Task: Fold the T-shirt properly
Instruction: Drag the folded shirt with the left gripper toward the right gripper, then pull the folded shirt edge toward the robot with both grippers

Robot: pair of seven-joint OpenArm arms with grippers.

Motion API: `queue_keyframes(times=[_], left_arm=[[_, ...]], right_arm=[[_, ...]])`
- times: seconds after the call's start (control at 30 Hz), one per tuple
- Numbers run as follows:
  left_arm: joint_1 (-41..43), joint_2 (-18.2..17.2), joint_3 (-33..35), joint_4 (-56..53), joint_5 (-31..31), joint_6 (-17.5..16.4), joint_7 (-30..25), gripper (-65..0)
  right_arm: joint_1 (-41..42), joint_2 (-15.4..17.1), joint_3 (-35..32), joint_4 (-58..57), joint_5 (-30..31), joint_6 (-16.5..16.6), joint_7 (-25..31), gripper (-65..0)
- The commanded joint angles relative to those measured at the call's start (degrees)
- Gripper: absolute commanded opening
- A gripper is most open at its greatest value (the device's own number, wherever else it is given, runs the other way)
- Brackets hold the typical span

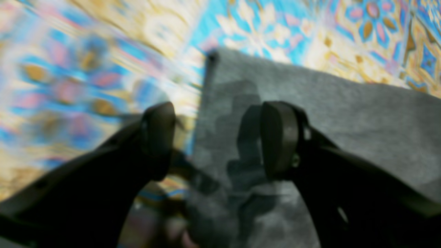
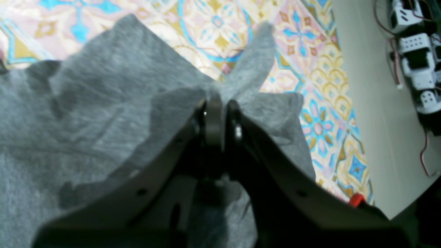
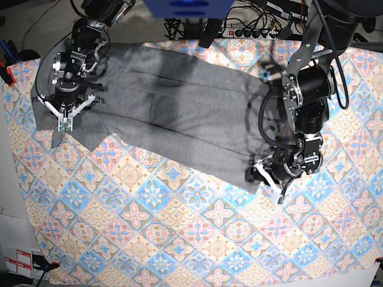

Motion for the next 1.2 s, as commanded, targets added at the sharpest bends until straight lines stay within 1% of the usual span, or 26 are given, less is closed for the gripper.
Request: queue_keyframes(times=[0.0,0.13,0.17,0.3,0.43,0.53,0.6,0.73,0.77,0.8,0.83,0.9,0.93,1.03,1.1,1.17], left_arm=[[-2.2,-0.3,0.1,-0.3,0.0,-0.3,-0.3,-27.9],[-2.1,0.9,-0.1,-2.1,-0.2,-0.3,-5.4,-28.1],[-2.1,0.8,-0.1,-2.8,-0.4,-0.3,-5.9,-27.9],[-2.2,0.9,0.2,-5.1,0.1,-0.3,-6.1,-28.3],[-2.2,0.9,2.8,-7.8,1.6,-0.3,-6.0,-29.3],[-1.9,0.8,3.3,-9.1,1.7,-0.3,-5.9,-37.1],[-1.9,0.8,3.3,-10.8,1.7,-0.3,-5.9,-40.6],[-1.9,1.0,3.3,-11.5,1.7,-0.3,-5.9,-41.6],[-1.9,1.0,3.3,-11.5,1.7,-0.3,-5.9,-43.0],[-1.6,1.1,3.3,-11.5,1.7,-0.3,-5.9,-45.6],[-1.2,1.1,3.3,-11.3,1.7,-0.3,-5.9,-49.7],[-1.1,1.1,3.3,-11.3,1.6,-0.3,-5.9,-59.7],[-1.0,1.0,3.3,-11.3,1.6,-0.3,-6.0,-61.7],[-0.3,0.7,3.0,-10.5,1.1,-0.3,-6.8,-62.8],[0.9,0.7,2.9,-7.2,1.0,-0.3,-7.1,-65.0],[2.7,0.7,2.8,-2.6,1.0,-0.3,-6.2,-65.0]], right_arm=[[0.4,0.4,0.2,1.2,0.0,-0.6,1.2,-62.9],[0.5,0.5,0.2,1.3,0.0,-0.6,1.2,-62.9],[0.6,0.5,0.2,1.3,0.0,-0.6,1.2,-62.9],[0.7,0.5,0.2,1.3,0.0,-0.6,1.2,-62.9],[0.7,0.5,0.0,1.3,0.0,-0.6,1.2,-62.9],[0.8,0.6,0.1,1.3,0.0,-0.6,1.2,-62.8],[0.8,0.6,0.1,1.3,0.0,-0.6,1.2,-62.8],[0.8,0.6,0.1,1.3,0.0,-0.6,1.2,-62.8],[0.8,0.6,0.1,1.3,0.0,-0.6,1.2,-62.8],[0.8,0.6,0.2,1.3,0.0,-0.6,1.2,-62.8],[0.8,0.6,0.2,1.3,0.0,-0.6,1.2,-62.8],[0.8,0.6,0.2,1.3,0.0,-0.6,1.2,-62.8],[0.8,0.6,0.2,1.3,0.0,-0.6,1.2,-63.0],[0.8,0.6,0.2,1.3,0.0,-0.6,1.2,-63.1],[0.8,0.6,0.2,1.3,0.0,-0.6,1.2,-63.1],[0.8,0.6,0.0,1.3,0.0,-0.6,1.2,-63.1]])
